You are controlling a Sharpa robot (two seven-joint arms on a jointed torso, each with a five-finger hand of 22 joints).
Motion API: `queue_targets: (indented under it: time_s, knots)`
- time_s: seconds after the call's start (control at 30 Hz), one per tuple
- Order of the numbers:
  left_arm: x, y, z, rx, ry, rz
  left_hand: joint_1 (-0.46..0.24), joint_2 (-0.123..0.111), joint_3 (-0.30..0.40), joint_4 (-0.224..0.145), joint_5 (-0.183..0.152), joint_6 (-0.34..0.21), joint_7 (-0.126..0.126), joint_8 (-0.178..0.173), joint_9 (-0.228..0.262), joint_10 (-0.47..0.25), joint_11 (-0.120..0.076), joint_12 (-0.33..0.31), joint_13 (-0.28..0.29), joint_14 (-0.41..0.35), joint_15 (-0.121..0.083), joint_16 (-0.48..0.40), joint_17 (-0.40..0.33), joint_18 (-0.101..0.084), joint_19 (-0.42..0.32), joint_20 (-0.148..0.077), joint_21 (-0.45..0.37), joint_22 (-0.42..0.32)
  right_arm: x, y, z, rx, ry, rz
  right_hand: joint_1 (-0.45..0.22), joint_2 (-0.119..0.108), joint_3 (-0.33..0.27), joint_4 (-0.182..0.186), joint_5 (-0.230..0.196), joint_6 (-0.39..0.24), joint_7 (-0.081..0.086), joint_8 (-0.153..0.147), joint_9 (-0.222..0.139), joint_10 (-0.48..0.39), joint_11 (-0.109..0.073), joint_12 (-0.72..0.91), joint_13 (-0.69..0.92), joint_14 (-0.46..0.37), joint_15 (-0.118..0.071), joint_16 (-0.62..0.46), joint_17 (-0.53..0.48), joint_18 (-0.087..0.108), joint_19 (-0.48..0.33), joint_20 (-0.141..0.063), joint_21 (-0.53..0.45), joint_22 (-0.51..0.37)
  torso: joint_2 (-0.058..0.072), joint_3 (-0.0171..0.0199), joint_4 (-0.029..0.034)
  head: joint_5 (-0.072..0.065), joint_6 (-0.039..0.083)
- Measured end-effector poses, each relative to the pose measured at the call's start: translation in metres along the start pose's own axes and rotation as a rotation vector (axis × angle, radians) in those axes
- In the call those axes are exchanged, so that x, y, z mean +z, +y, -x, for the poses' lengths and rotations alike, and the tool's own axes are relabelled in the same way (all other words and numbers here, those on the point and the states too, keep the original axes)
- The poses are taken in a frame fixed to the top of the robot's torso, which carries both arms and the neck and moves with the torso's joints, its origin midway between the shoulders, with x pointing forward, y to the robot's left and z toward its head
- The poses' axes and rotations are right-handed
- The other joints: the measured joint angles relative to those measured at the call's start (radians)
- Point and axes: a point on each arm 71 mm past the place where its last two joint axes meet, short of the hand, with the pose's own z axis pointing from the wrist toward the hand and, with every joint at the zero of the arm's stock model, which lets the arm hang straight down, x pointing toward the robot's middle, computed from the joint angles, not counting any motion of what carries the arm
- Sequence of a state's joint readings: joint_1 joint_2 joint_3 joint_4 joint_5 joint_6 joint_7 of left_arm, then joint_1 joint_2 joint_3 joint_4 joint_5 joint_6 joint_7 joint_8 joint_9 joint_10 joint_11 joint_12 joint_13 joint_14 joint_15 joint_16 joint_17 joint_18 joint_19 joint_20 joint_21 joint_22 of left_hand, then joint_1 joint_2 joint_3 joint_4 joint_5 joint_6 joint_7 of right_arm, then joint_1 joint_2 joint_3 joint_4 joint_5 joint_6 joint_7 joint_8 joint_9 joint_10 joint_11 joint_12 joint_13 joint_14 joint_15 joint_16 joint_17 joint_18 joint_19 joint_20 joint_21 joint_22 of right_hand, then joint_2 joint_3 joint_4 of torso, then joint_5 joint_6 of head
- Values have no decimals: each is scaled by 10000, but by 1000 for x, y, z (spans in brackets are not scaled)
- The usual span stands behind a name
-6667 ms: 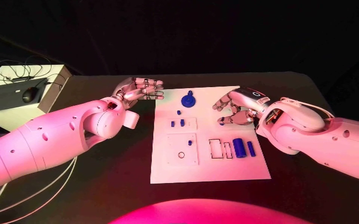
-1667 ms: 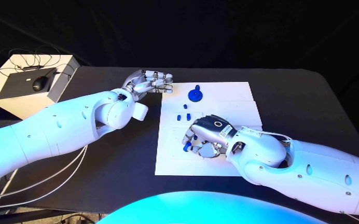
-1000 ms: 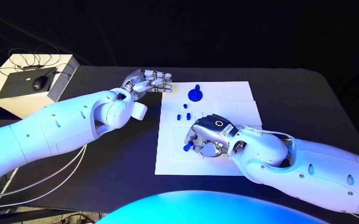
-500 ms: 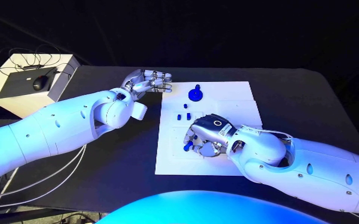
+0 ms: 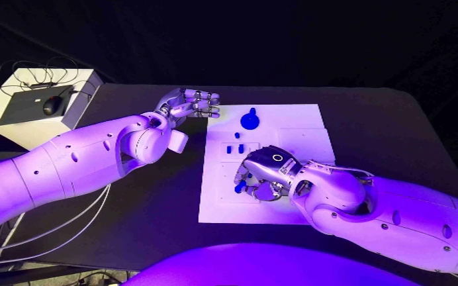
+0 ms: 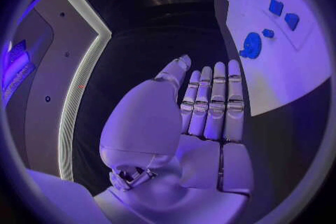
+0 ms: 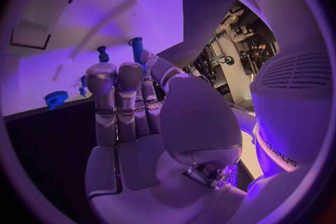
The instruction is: Assemble the parts on the task board
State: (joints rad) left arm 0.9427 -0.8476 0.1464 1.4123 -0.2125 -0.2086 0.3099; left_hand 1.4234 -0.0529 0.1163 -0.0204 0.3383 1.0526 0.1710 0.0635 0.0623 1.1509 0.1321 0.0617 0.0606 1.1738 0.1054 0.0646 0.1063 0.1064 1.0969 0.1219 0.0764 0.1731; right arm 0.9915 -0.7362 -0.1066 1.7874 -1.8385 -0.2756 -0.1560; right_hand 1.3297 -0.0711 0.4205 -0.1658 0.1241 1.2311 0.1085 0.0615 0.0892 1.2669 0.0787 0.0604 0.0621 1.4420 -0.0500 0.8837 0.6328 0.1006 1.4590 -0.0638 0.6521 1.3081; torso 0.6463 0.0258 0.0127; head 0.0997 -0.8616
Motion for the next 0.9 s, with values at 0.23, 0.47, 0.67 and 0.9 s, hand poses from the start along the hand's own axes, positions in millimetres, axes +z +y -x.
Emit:
queue_targets:
  time_s: [0.23, 0.47, 0.67, 0.9]
  knots:
    - [0, 0, 0, 0, -3, 1, 0, 0, 13, 13, 0, 0, 0, 0, 0, 0, 0, 0, 0, 0, 0, 0, -1, -1, 0, 0, 0, -9, 0, 2, 2, -95, 133, 35, 0, 0, -14, -12, 0, 0, 0, 0, 5, 0, 0, -2, 0, 0, 1, 0, 10, 8, 0, 1, 11, -1, -1, 0, -1, 9, 1]
    - [0, 0, 0, 0, -4, 5, 0, 0, 13, 13, 0, 0, 0, 0, 0, 0, 0, 0, 0, 0, 0, 0, -1, 0, 0, 0, 0, -9, 0, 1, 3, -196, 249, -5, 0, 0, -15, -12, -1, 0, 0, 0, 5, 1, 1, -15, 1, 0, 1, 0, 10, 14, -1, 1, 10, -2, -2, 0, -1, 8, 2]
    - [0, 0, 0, 2, -7, 11, 0, 0, 13, 13, 0, 0, 0, 0, 0, 0, 0, 0, 0, 0, 0, 0, -2, 0, 0, 0, 0, -8, 1, 0, 4, -277, 312, -26, 0, 0, -16, -12, -3, -1, 0, 0, 4, 1, 1, -41, 2, 1, 1, 0, 9, 17, -1, 2, 7, -3, -2, 0, -1, -14, 18]
    - [0, 0, 0, 3, -8, 15, 0, 0, 13, 13, 0, 0, 0, 0, 0, 0, 0, 0, 0, 0, 0, 0, -2, 0, 0, 0, 0, -8, 0, 0, 3, -337, 381, -50, 0, 0, -28, -23, -10, -1, 0, 0, -2, 11, 11, -26, 3, 1, 1, 0, 18, 26, -1, 2, 5, -4, -2, 0, -1, -28, 21]
